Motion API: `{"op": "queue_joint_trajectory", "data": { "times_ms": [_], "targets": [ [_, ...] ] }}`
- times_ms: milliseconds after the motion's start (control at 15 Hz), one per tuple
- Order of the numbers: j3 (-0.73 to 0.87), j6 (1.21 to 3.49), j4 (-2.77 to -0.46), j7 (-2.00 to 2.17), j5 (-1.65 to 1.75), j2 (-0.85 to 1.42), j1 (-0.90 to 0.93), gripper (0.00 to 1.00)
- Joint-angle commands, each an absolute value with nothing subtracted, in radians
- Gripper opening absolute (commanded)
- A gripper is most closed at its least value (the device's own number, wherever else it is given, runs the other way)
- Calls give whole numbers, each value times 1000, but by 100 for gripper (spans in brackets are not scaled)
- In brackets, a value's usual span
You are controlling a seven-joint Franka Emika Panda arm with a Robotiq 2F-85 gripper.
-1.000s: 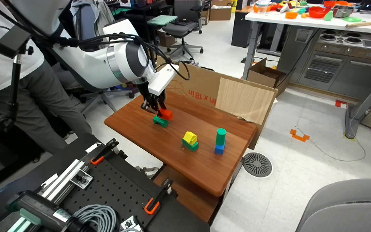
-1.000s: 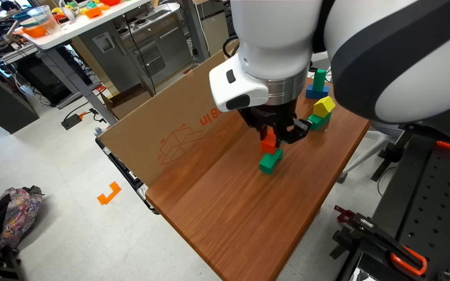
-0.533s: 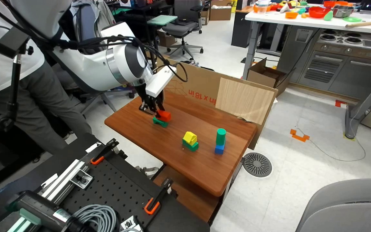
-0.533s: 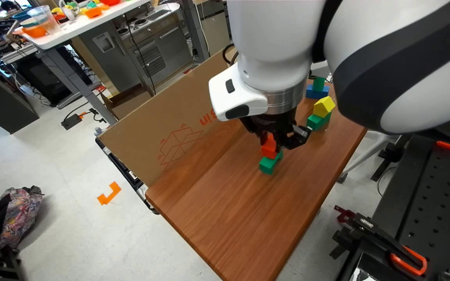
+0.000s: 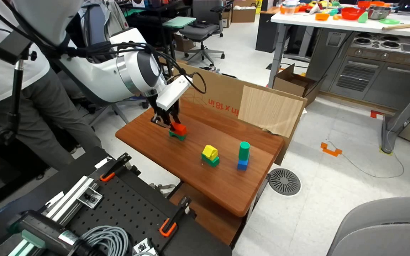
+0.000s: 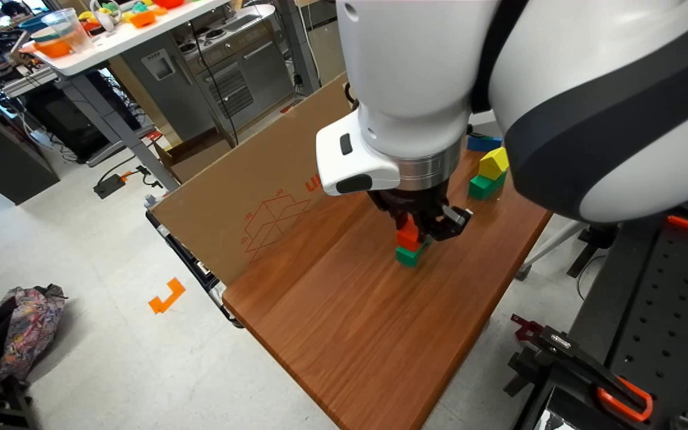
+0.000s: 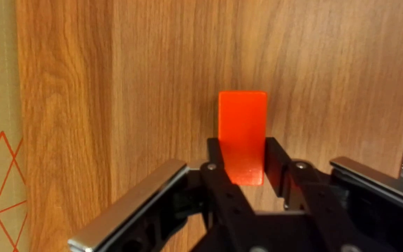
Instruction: Remove the orange rectangular block from the top of the green cylindrical block and place it on top of the green rectangular block
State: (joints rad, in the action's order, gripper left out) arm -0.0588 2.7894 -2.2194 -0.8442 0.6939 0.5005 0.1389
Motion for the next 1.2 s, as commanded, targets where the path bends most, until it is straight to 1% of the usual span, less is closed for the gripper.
{"op": "queue_joint_trajectory", "data": {
  "times_ms": [0,133,200,267,400,600,667,933,1133],
  "targets": [
    [-42,2787,-2193,-771,739,525,163,9],
    [-39,2776,-2192,-732,744,524,172,9],
    [-37,2766,-2191,-711,747,521,176,59],
    [-37,2762,-2194,-697,753,514,176,60],
    [-61,2765,-2211,-681,725,492,149,73],
    [-118,2763,-2242,-698,625,439,78,96],
    [-134,2757,-2255,-707,574,412,53,99],
    [-183,2724,-2291,-746,321,287,-52,100],
    [-145,2659,-2276,-707,213,209,-75,100]
  ]
}}
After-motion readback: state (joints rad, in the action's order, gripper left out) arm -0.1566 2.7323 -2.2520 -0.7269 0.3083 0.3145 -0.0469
